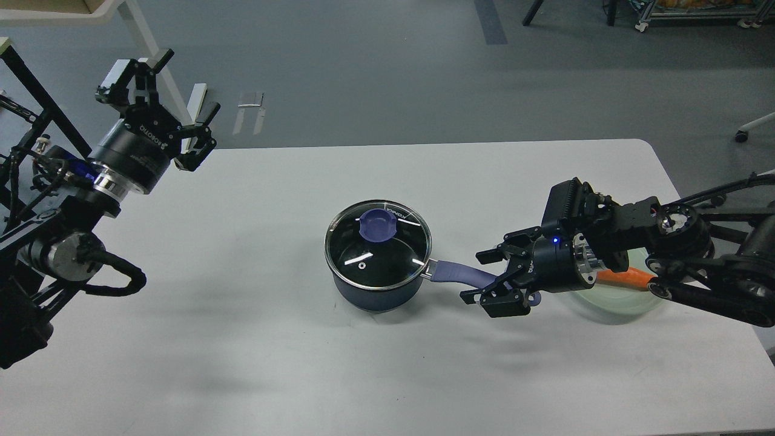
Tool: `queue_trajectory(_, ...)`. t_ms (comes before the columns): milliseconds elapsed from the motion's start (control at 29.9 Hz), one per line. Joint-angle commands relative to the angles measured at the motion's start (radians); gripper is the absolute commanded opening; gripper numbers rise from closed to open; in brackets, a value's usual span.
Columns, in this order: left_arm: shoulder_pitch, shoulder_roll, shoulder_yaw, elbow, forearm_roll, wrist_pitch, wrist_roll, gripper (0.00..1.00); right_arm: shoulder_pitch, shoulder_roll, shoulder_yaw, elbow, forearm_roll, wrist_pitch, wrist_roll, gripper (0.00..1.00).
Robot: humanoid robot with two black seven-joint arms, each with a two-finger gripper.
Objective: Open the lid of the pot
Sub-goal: 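Reach the right gripper to the purple pot handle and grasp it, then move the left gripper over the pot and grasp the blue lid knob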
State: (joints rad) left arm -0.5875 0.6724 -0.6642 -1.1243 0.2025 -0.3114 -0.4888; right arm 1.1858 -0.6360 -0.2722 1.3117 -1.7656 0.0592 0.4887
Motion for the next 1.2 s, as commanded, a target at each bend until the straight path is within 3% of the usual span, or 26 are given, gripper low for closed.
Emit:
queue_trajectory(0,0.000,-0.004,0.000,0.000,0.000,0.000,0.000,0.99,0.002,0.001,-0.008,-0.002,-0.002,0.001,0.000,0.67)
queue_trajectory(334,0.000,-0.004,0.000,-0.011,0.000,0.000,0.000,0.99,0.002,-0.031,-0.015,0.000,-0.052,0.001,0.000,0.59)
queue_trajectory(468,0.000,-0.004,0.000,-0.011,0.001,0.000,0.000,0.99,0.002,-0.031,-0.015,0.000,-0.052,0.001,0.000,0.44)
queue_trajectory(803,-0.002,-0.004,0.000,-0.012,0.063,-0.002,0.000,0.99,0.002,-0.030,-0.016,-0.002,-0.052,0.001,0.000,0.34)
queue_trajectory(970,-0.035,-0.010,0.000,-0.015,0.380,-0.006,0.000,0.99,0.002,-0.031,-0.016,-0.002,-0.052,0.002,0.000,0.33)
queue_trajectory(1171,-0.110,-0.028,0.000,-0.112,0.961,0.000,0.000,0.99,0.002,-0.030,-0.015,-0.006,-0.049,0.002,0.000,0.33)
